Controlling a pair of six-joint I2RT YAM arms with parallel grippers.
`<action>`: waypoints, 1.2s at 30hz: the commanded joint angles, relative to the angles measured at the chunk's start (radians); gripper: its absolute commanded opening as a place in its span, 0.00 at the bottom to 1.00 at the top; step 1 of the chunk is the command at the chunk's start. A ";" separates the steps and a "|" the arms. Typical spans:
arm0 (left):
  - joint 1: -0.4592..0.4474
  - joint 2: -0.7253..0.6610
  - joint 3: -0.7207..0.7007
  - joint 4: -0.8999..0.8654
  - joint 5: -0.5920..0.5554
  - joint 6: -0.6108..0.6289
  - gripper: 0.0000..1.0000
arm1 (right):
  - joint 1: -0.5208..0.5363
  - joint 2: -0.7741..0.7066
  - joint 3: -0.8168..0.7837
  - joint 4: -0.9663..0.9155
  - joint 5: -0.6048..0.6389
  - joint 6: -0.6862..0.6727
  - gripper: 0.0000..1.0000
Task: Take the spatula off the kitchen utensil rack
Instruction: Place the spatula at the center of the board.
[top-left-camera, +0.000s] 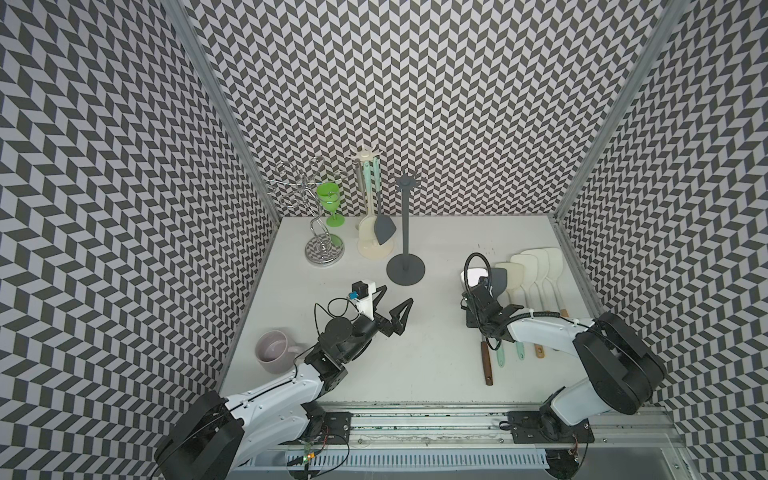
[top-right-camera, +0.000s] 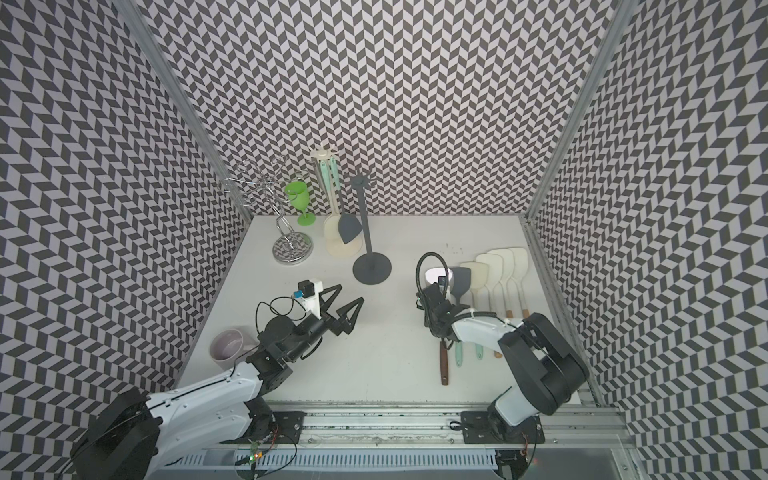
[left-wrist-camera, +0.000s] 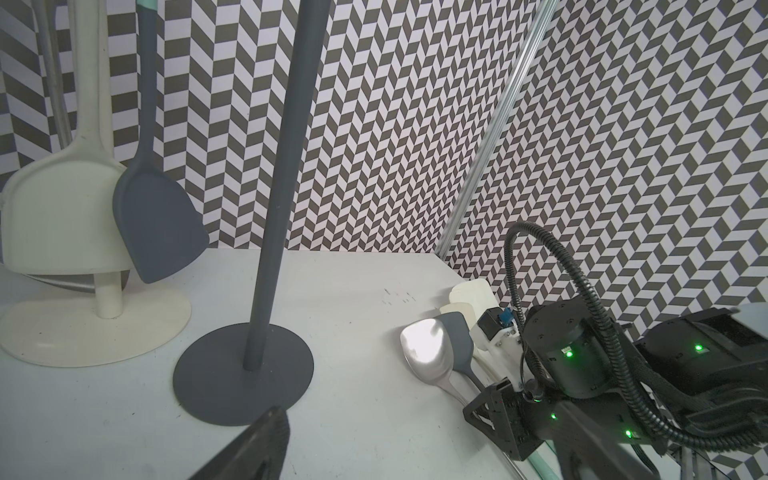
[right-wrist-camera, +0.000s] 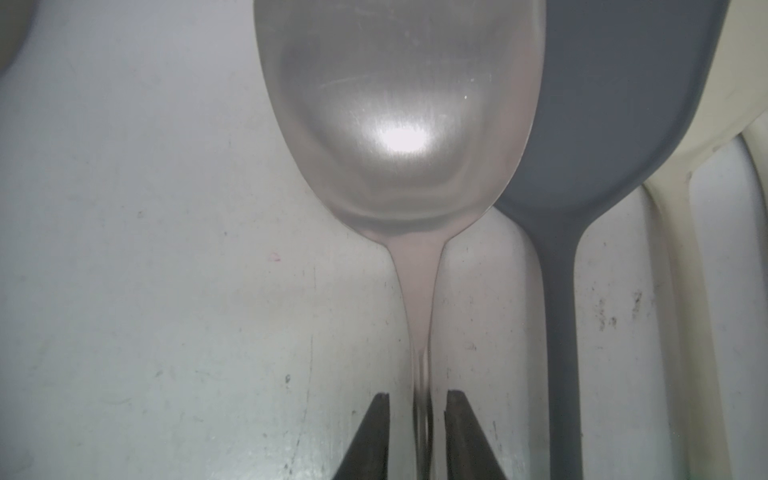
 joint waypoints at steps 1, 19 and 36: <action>0.003 -0.023 -0.010 0.018 0.005 0.010 1.00 | -0.006 -0.014 0.022 0.014 0.013 -0.004 0.27; 0.001 -0.187 -0.044 -0.035 -0.014 -0.023 1.00 | -0.006 -0.458 0.040 -0.021 -0.175 -0.126 0.83; 0.001 -0.130 -0.079 0.017 -0.084 -0.063 1.00 | -0.004 -0.559 -0.087 0.343 -0.403 -0.179 1.00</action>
